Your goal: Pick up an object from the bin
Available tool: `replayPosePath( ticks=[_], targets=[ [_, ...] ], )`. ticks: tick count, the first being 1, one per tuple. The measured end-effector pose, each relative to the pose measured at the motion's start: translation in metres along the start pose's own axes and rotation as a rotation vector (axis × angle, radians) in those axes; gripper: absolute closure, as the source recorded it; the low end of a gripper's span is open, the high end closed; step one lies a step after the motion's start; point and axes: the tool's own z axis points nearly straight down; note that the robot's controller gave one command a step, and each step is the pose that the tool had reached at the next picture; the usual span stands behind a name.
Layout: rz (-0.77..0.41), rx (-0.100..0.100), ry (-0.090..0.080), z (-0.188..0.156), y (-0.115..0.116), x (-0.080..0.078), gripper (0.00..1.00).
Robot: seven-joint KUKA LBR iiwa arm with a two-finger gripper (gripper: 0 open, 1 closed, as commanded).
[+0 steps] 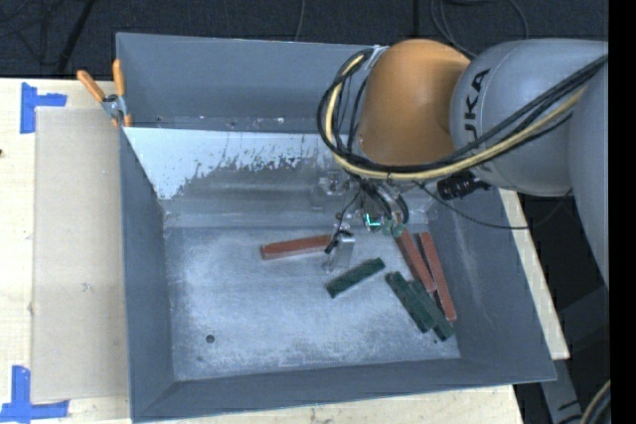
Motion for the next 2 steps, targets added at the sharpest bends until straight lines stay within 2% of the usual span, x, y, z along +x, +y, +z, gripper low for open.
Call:
replayPosePath(
  ticks=[1, 2],
  targets=[
    [0.134, 0.000, -0.001, 0.0914, 0.0019, -0.0152, 0.00],
    [0.135, -0.001, -0.007, 0.0866, 0.0018, -0.0167, 1.00]
  ],
)
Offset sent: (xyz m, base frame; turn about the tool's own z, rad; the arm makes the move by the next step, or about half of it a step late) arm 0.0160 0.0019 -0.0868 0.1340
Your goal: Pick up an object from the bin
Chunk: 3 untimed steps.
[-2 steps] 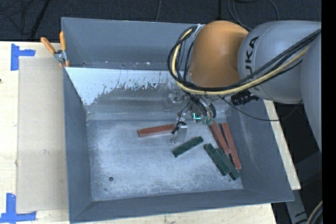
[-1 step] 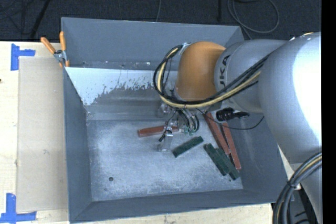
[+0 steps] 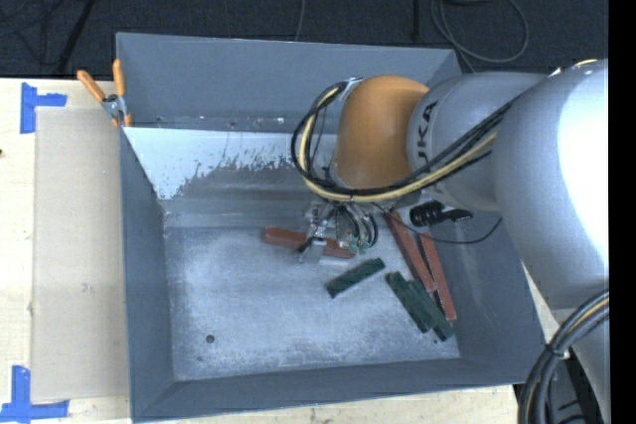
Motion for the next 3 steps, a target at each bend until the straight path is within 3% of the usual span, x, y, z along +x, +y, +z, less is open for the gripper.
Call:
replayPosePath(
  ticks=[1, 2, 3],
  targets=[
    [-0.299, 0.001, 0.003, -0.029, -0.001, 0.084, 1.00],
    [-0.631, 0.001, -0.003, 0.001, -0.019, 0.007, 1.00],
    [-0.795, 0.003, -0.012, -0.162, -0.031, 0.000, 1.00]
  ],
)
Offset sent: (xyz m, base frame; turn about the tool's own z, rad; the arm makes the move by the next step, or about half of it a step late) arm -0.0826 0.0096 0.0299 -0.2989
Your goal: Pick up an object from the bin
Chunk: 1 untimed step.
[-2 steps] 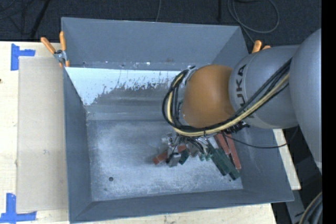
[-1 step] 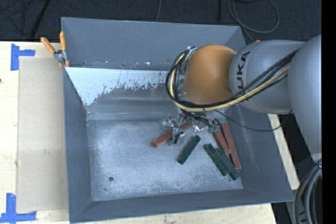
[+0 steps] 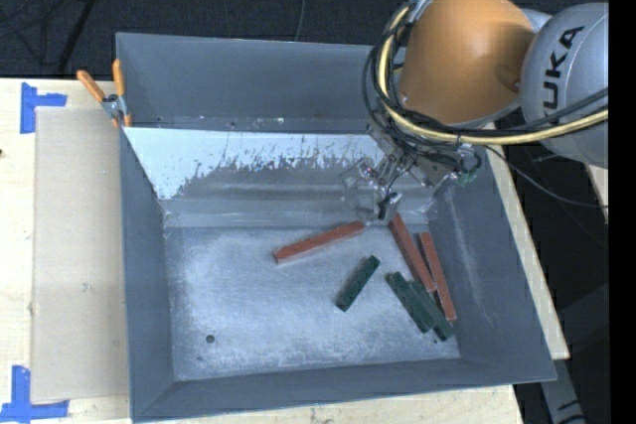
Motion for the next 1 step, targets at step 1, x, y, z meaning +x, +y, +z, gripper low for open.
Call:
replayPosePath(
  ticks=[1],
  targets=[
    [0.004, -0.007, 0.007, 0.0050, 0.0009, 0.0016, 0.00]
  ],
)
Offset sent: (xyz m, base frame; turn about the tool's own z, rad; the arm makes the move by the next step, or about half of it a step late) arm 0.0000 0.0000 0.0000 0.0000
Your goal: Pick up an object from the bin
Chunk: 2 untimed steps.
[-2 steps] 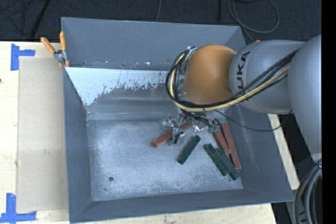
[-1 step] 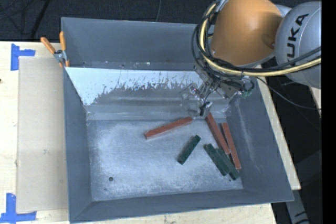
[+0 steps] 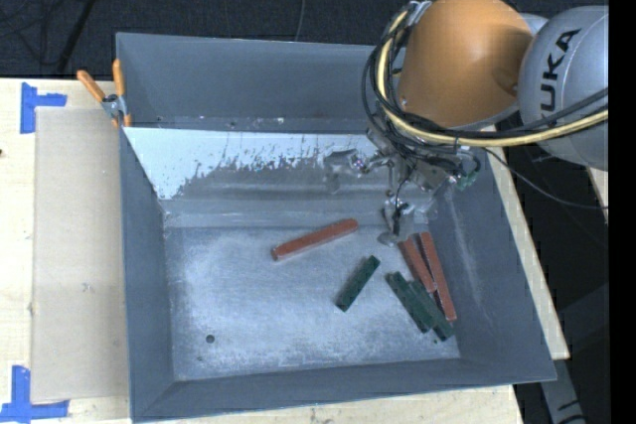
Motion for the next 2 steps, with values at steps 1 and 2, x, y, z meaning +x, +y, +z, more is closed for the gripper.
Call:
replayPosePath(
  ticks=[1, 2],
  targets=[
    [-0.207, -0.007, 0.008, 0.137, 0.029, 0.026, 0.00],
    [-0.191, -0.002, 0.006, 0.159, -0.003, 0.063, 0.00]
  ],
)
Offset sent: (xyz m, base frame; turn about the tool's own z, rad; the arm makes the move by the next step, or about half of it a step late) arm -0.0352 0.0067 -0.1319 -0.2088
